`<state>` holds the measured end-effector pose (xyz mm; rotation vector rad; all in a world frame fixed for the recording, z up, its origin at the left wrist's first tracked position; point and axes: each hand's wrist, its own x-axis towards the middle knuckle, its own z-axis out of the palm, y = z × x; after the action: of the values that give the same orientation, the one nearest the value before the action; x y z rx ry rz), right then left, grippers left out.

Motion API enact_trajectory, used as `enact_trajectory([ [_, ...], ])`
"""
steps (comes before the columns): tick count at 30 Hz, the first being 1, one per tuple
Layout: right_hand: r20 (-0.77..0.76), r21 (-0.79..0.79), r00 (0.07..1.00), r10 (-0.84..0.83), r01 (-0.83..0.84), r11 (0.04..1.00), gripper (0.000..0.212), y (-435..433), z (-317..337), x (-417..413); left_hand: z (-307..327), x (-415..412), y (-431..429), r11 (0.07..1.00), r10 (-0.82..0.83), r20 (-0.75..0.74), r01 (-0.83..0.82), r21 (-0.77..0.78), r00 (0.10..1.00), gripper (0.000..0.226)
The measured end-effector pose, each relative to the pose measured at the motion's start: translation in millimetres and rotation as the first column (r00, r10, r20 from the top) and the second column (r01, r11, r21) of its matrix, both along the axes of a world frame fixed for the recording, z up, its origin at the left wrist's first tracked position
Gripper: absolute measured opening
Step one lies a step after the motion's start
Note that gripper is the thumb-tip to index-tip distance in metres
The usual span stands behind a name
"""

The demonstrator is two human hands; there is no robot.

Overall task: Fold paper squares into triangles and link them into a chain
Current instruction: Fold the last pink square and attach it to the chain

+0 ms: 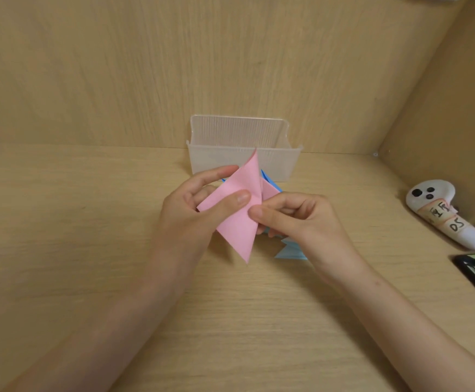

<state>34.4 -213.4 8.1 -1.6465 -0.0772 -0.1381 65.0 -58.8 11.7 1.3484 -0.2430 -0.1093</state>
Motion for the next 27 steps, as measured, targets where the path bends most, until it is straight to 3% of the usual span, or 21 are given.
enact_trajectory([
  [4, -0.001, -0.021, 1.0, 0.014, -0.014, 1.0, 0.011, -0.8, 0.7, -0.3, -0.2, 3.8, 1.9, 0.995, -0.078, -0.02, 0.079, 0.057, 0.997, 0.03],
  [7, 0.003, -0.026, 0.998, 0.057, -0.057, 0.998, 0.009, -0.8, 1.1, -1.0, 1.4, 6.5, 6.2, 0.973, -0.13, 0.021, 0.123, 0.194, 0.991, 0.025],
  [11, 0.021, -0.062, 0.996, 0.092, -0.091, 0.994, 0.01, -0.1, -0.3, -2.3, 0.4, 6.5, 6.3, 0.957, -0.128, 0.029, 0.115, 0.267, 0.991, 0.019],
  [19, 0.013, -0.034, 0.998, 0.069, -0.068, 0.997, 0.009, 2.1, 0.5, -2.8, 0.4, 2.0, 2.2, 0.981, -0.054, 0.035, 0.046, 0.19, 0.998, 0.009],
  [22, 0.018, -0.034, 0.997, 0.069, -0.069, 0.997, 0.012, 2.2, 2.1, -3.0, 0.3, -1.8, -0.4, 0.985, -0.007, 0.013, 0.005, 0.172, 1.0, 0.019],
  [27, -0.02, -0.066, 0.995, 0.095, -0.096, 0.993, 0.012, 1.9, -1.5, -2.5, 4.5, 5.0, 7.2, 0.991, 0.102, -0.118, -0.091, 0.097, 0.988, 0.015],
])
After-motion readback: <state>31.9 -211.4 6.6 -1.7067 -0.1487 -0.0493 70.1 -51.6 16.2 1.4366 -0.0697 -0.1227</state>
